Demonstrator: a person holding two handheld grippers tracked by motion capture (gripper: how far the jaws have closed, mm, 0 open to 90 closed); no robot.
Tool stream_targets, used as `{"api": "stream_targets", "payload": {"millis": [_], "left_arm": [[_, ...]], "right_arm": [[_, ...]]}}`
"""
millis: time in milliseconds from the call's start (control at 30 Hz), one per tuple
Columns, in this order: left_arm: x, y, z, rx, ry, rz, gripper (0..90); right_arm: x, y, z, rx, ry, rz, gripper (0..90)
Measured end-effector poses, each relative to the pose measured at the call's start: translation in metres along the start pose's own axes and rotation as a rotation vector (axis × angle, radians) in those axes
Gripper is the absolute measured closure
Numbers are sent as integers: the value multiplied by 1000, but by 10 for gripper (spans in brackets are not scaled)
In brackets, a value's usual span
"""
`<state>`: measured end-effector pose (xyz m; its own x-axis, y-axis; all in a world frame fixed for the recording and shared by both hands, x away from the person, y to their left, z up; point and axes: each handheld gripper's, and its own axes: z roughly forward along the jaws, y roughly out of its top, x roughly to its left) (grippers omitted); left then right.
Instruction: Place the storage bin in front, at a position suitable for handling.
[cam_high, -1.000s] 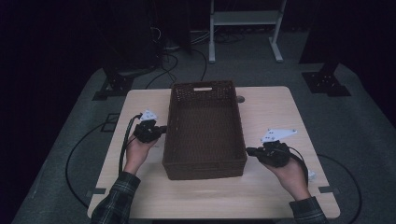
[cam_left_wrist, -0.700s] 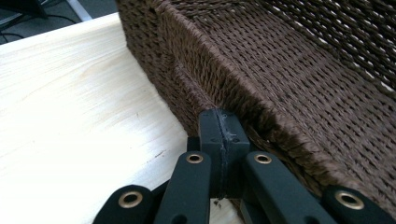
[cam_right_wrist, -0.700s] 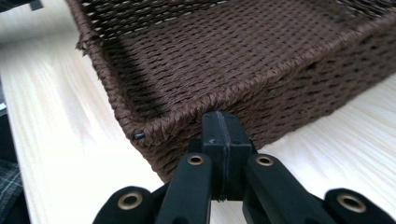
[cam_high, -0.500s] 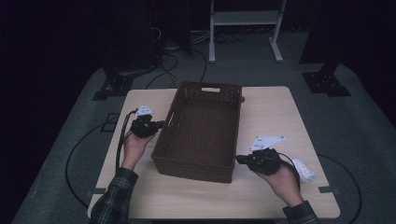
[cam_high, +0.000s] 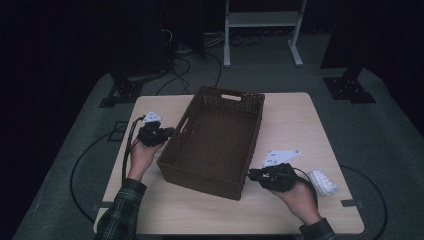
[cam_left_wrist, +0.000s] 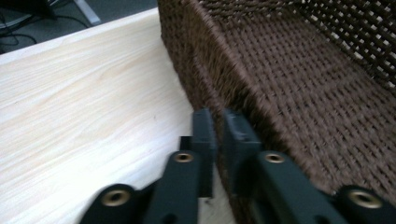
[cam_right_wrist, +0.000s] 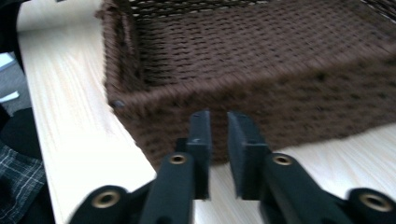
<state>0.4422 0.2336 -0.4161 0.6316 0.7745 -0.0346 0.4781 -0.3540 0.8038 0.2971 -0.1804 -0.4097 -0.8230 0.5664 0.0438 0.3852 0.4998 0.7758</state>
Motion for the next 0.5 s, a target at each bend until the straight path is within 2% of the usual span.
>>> {"api": "stream_targets", "payload": {"millis": [133,400,433,500], "left_arm": [[4,0,-11,-6,17,-19,682],[6,1,-31,1,52,-5,502],[5,1,-33,0,56,-5,485],[4,3,-37,6,55,2,462]], "right_arm": [[-6,-16,-4,-2,-49,61,558],[-7,-58,3,-15,-146,81,236],[-7,-62,5,-17,-159,91,220],[-7,-71,9,11,-192,111,146]]}}
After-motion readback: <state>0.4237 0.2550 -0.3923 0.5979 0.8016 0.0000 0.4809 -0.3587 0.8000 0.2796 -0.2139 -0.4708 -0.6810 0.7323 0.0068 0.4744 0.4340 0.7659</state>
